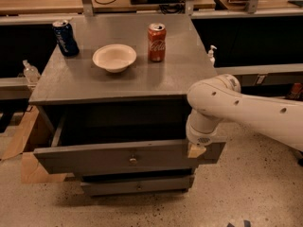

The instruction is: Open top drawer

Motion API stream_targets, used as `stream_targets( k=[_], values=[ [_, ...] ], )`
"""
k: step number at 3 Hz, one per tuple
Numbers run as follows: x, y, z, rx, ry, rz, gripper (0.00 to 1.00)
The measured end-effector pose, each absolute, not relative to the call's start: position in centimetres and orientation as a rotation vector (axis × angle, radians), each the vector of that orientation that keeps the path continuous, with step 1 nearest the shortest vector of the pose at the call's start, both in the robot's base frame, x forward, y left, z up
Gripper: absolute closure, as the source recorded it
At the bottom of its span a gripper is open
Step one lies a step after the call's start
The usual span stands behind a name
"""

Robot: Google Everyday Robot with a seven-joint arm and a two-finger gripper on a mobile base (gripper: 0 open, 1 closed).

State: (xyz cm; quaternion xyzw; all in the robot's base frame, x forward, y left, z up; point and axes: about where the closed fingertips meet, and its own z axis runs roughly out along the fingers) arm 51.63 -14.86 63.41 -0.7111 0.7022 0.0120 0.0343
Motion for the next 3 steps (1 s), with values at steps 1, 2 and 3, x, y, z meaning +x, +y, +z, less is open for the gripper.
stream_targets(
  k=[1,2,3],
  values=[
    [50.1,-14.5,64.3,-2.193,2.195,0.029,0.91],
    [50.1,-14.5,64.2,-2.193,2.195,0.029,1.0],
    [48.6,-14.1,65.2,-2.197,2.239,0.015,1.0]
  ],
)
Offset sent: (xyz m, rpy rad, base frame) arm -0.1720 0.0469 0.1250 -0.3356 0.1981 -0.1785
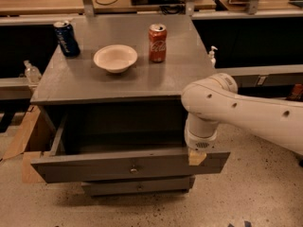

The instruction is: Open top drawer

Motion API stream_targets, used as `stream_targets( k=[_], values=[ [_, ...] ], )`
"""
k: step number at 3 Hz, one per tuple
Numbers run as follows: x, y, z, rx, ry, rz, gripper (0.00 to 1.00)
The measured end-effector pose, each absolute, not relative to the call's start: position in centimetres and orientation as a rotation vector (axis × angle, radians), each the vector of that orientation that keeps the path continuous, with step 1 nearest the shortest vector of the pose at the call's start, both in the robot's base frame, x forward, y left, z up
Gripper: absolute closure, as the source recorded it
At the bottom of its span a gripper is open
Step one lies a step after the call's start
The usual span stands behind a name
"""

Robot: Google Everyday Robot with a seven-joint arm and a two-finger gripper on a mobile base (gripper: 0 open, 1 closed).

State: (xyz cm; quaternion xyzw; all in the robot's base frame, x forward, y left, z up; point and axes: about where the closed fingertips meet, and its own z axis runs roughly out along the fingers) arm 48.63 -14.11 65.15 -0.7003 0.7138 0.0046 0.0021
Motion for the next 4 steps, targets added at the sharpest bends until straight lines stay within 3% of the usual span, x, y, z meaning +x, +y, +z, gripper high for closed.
stream_targets(
  k=[4],
  values=[
    [45.4,-13.3,66.7,-2.215,2.314,0.012,1.0]
  ],
)
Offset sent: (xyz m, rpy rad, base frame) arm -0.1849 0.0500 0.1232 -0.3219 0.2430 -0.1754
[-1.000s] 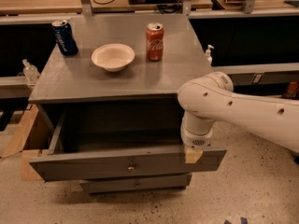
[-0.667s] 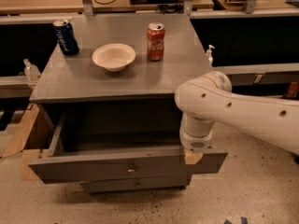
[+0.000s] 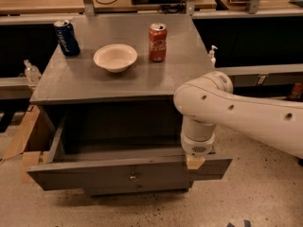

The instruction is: Open top drawer

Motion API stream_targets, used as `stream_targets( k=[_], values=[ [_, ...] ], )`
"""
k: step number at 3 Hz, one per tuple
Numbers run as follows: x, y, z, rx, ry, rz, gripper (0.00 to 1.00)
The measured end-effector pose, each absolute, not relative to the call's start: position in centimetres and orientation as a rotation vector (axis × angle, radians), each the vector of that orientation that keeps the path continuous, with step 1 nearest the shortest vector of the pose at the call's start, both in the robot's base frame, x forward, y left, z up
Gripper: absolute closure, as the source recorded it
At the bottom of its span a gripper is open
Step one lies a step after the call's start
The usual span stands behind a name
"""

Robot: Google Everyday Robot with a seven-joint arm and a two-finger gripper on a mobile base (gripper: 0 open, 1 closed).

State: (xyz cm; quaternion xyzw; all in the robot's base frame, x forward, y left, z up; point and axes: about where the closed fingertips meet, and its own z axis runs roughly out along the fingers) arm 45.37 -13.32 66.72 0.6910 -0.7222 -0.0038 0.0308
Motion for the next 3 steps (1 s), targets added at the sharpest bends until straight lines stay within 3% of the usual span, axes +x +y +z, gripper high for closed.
stream_targets(
  k=[3],
  values=[
    [42.5,-12.5,68.2,2.099,-2.19,-0.038,1.0]
  ],
)
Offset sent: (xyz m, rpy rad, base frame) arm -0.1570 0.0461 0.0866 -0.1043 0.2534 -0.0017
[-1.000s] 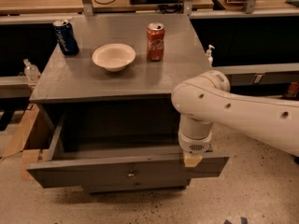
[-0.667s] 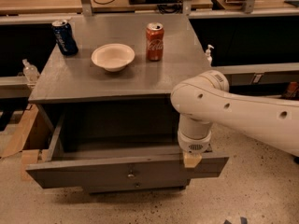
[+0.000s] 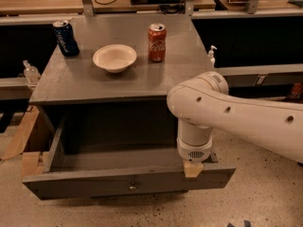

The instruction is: Open top drawer

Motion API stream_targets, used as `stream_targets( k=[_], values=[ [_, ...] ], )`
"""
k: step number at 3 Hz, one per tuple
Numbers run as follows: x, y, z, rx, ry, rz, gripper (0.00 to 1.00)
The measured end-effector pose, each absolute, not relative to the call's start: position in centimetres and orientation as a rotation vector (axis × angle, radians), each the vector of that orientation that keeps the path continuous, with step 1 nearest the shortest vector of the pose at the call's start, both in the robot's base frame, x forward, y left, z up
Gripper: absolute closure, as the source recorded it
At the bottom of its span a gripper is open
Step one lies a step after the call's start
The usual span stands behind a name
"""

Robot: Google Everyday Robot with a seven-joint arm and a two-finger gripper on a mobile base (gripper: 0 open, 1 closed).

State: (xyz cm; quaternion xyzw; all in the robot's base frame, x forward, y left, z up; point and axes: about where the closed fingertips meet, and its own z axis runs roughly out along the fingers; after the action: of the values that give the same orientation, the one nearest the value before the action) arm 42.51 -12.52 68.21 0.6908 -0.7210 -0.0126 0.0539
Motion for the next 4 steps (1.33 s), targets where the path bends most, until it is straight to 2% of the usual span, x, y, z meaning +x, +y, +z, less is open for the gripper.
stream_targets(
  k=[4],
  values=[
    [34.1,-9.7,72.6,2.057,-2.027,-0.138,1.0]
  ],
)
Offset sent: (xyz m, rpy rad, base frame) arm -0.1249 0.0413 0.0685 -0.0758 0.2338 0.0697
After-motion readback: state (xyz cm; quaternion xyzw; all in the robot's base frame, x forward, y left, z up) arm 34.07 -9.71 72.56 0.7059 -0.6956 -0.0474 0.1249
